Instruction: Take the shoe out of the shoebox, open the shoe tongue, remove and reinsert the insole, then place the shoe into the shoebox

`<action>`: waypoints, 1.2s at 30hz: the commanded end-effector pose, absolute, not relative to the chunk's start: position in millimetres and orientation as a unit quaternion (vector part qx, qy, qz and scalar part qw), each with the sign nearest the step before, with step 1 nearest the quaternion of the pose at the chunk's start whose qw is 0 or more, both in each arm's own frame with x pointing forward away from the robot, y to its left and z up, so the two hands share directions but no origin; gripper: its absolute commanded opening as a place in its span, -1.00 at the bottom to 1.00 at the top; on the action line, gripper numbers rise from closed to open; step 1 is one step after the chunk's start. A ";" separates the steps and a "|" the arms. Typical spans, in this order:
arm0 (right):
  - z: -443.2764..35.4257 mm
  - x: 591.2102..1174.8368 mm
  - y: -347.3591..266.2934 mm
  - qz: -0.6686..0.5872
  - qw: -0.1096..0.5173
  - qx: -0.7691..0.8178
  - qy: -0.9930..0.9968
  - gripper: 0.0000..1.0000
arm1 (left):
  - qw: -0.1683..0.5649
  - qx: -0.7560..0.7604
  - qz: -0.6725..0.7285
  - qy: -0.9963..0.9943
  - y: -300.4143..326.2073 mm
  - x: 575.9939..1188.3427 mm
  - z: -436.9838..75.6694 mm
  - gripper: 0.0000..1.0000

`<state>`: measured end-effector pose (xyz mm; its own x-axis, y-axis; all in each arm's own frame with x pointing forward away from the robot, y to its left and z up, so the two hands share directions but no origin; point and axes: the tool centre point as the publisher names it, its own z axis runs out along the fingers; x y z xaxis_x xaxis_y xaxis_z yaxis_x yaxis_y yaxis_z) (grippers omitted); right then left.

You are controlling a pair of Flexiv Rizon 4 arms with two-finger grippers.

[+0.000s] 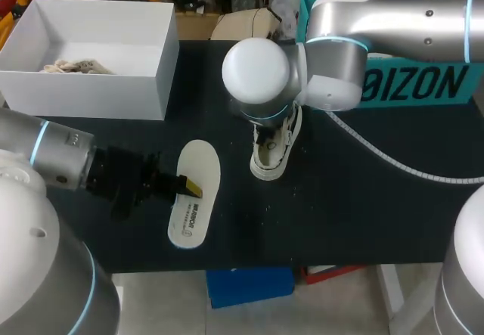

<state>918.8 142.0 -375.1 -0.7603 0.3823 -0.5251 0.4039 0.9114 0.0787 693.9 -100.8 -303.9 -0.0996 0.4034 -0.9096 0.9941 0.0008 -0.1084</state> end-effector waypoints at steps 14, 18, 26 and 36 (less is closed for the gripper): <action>-376.7 919.7 130.5 -0.041 0.281 0.222 0.933 -0.28 | 0.352 0.571 -0.416 0.614 -101.3 693.6 -303.2 -1.00; -379.1 920.2 129.6 -0.050 0.283 0.224 0.931 -0.44 | 0.352 0.571 -0.416 0.614 -101.3 693.6 -303.2 -1.00; -384.8 921.4 131.3 -0.055 0.281 0.230 0.930 -0.75 | 0.352 0.571 -0.416 0.614 -101.3 693.6 -303.2 -1.00; -379.0 924.0 135.8 -0.059 0.284 0.236 0.928 -1.00 | 0.352 0.571 -0.416 0.614 -101.3 693.6 -303.2 -1.00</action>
<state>923.6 132.1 -381.5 -0.7307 0.4038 -0.5505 0.4657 0.8844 0.0306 694.0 -100.8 -303.9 -0.0996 0.4034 -0.9096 0.9941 0.0007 -0.1085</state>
